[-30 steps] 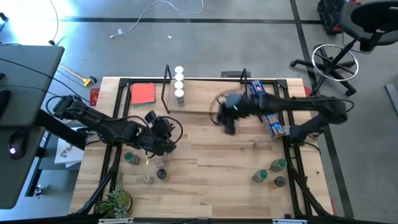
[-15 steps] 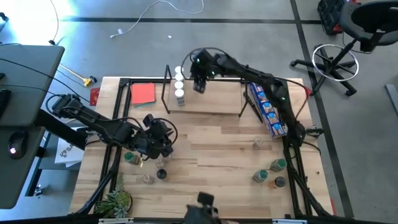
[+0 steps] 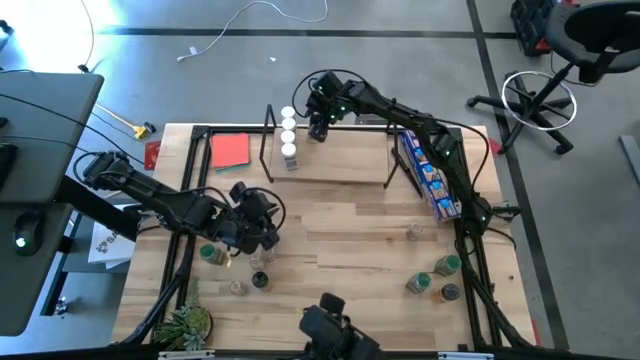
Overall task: Shelf spices
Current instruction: Put the black seasoning bottle on the shelf, then adjust the white seasoning bottle on the shelf
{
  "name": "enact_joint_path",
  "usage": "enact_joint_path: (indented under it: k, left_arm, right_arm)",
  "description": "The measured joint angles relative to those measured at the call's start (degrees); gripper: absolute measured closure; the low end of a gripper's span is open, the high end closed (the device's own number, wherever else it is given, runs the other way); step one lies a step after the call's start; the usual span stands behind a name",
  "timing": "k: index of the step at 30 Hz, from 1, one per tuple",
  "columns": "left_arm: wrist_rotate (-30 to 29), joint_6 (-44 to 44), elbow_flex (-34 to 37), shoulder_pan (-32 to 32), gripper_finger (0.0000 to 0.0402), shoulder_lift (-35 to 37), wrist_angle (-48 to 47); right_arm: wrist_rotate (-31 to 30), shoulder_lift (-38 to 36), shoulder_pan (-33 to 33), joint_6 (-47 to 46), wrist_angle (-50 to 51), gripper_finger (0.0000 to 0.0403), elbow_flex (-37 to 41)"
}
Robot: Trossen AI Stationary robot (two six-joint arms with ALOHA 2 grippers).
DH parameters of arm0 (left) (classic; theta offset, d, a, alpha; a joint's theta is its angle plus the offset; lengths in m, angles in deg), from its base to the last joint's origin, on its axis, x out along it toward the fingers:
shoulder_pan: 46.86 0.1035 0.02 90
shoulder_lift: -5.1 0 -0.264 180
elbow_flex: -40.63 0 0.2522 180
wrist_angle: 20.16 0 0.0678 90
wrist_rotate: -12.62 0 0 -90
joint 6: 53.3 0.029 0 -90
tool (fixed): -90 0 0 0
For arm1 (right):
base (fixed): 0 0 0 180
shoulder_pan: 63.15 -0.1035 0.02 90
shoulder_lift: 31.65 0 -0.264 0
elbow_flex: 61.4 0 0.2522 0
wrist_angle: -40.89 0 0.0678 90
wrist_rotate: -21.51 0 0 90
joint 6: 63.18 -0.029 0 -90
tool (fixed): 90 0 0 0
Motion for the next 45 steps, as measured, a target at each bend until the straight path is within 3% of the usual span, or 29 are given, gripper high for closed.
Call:
enact_joint_path:
  k: [8, 21, 25, 29, 32, 34, 38, 42, 45]
  left_arm:
    - [0.1, 0.1, 0.0, 0.3, 0.0348, 0.0, 0.0]
    - [0.2, -0.3, 0.0, 0.1, 0.0348, 0.0, -0.7]
    - [-0.6, -1.0, 0.0, -0.2, 0.0348, 0.0, -1.2]
    - [-1.9, -3.1, 0.0, -0.1, 0.0348, 0.0, -2.8]
    - [-2.5, -5.0, 0.0, 1.1, 0.0348, 0.0, -4.8]
    - [-2.6, -5.8, 0.0, 1.9, 0.0348, 0.0, -5.8]
    - [-2.9, -5.3, 0.0, 2.7, 0.0348, 0.0, -5.8]
    - [-4.1, -4.5, 0.0, 3.9, 0.0348, 0.0, -5.3]
    - [-4.1, -4.4, 0.0, 4.8, 0.0348, 0.0, -4.9]
  right_arm:
    - [-0.3, 0.3, -0.1, -0.3, -0.6, 0.0145, 0.2]
    - [0.6, -0.2, -1.0, 0.3, 2.8, 0.0136, -6.7]
    - [0.9, -5.8, -3.8, 5.4, 3.1, 0.0136, -2.4]
    - [1.7, -13.0, -8.6, 12.2, 0.6, 0.0135, 6.7]
    - [6.4, -18.8, -12.0, 16.5, -7.5, 0.0135, 20.3]
    - [7.7, -22.5, -13.7, 15.9, -17.8, 0.0135, 31.7]
    - [3.1, -25.7, -15.2, 8.2, -44.0, 0.0135, 50.2]
    - [2.1, -23.7, -16.3, 4.2, -57.6, 0.0135, 56.4]
    - [-1.1, -20.6, -17.0, 3.0, -61.3, 0.0135, 56.7]
